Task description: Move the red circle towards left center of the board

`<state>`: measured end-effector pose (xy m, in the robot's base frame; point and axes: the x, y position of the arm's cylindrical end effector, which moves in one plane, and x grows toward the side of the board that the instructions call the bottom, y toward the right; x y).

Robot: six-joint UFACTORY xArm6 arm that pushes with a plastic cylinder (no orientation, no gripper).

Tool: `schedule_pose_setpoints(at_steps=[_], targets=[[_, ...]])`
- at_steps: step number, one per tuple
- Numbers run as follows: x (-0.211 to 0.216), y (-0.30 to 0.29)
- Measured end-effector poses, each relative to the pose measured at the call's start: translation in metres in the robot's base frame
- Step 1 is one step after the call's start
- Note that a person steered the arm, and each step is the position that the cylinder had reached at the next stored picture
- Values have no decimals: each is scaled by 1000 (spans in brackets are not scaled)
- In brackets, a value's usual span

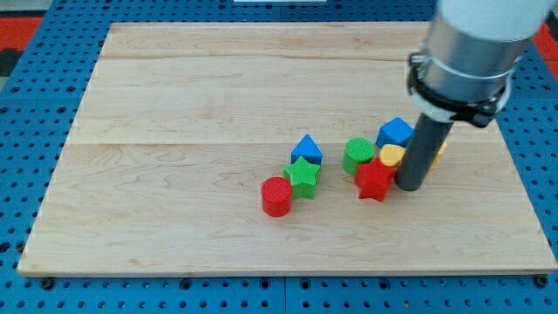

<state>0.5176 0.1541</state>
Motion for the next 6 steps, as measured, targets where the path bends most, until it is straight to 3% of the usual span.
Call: schedule_pose_setpoints(at_steps=[1, 2, 3, 5, 6], targets=[[63, 47], [89, -35], [36, -87], [16, -235], [-43, -339]])
